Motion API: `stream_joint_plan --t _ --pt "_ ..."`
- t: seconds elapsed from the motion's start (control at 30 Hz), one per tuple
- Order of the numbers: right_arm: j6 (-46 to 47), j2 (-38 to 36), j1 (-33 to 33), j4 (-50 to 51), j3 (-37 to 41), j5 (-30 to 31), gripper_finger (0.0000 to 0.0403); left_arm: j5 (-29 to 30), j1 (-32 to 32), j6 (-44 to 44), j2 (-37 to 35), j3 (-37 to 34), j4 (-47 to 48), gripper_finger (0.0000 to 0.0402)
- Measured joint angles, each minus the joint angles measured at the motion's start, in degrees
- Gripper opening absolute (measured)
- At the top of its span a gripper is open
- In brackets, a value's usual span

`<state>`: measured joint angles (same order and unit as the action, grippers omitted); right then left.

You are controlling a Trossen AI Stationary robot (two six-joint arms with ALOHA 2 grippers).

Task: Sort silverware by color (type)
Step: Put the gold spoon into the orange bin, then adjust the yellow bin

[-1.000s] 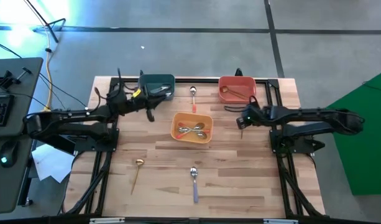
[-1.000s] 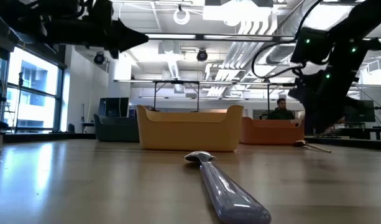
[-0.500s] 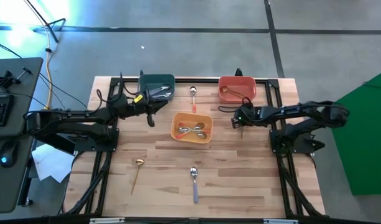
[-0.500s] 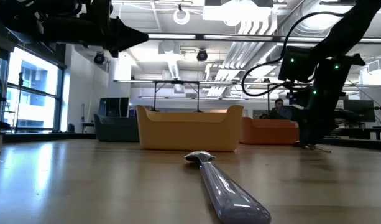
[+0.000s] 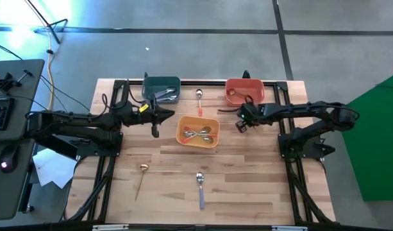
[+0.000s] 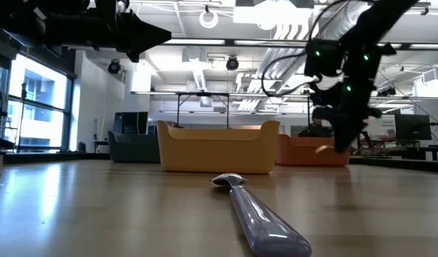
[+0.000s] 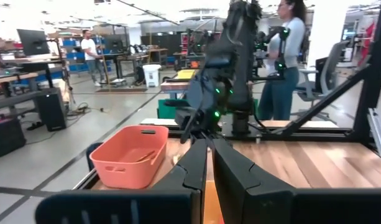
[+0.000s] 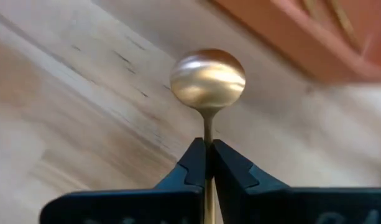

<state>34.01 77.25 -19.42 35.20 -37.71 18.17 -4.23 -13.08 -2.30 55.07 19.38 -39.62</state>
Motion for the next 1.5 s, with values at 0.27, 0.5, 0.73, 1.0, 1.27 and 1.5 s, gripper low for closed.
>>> stream_joint_plan --t 0.27,0.5,0.73,1.0,1.27,1.5 --pt "-19.7 0.0 -3.9 9.5 -16.4 1.4 0.0004 0.0 1.9 -0.5 0.0 0.0 1.0 0.0017" --pt "-50.3 4.3 -15.5 8.4 -25.8 -5.9 0.0003 1.0 3.3 -2.4 0.0 0.0 0.9 0.0017" --pt "-63.7 13.7 -26.8 2.0 -27.0 -13.1 0.0003 3.4 4.1 -2.4 0.0 0.0 1.1 0.0017" --pt "-66.1 21.6 -31.6 -2.8 -27.1 -20.0 0.0003 3.7 5.0 -1.8 0.0 0.0 1.2 0.0017" --pt "-64.7 25.1 -31.7 -5.3 -27.1 -21.9 0.0006 3.9 5.0 -0.8 0.0 0.0 2.1 0.0017" --pt "-59.7 22.2 -31.2 -4.5 -27.1 -19.9 0.0071 8.8 4.9 -1.8 1.6 0.1 4.5 0.0017"
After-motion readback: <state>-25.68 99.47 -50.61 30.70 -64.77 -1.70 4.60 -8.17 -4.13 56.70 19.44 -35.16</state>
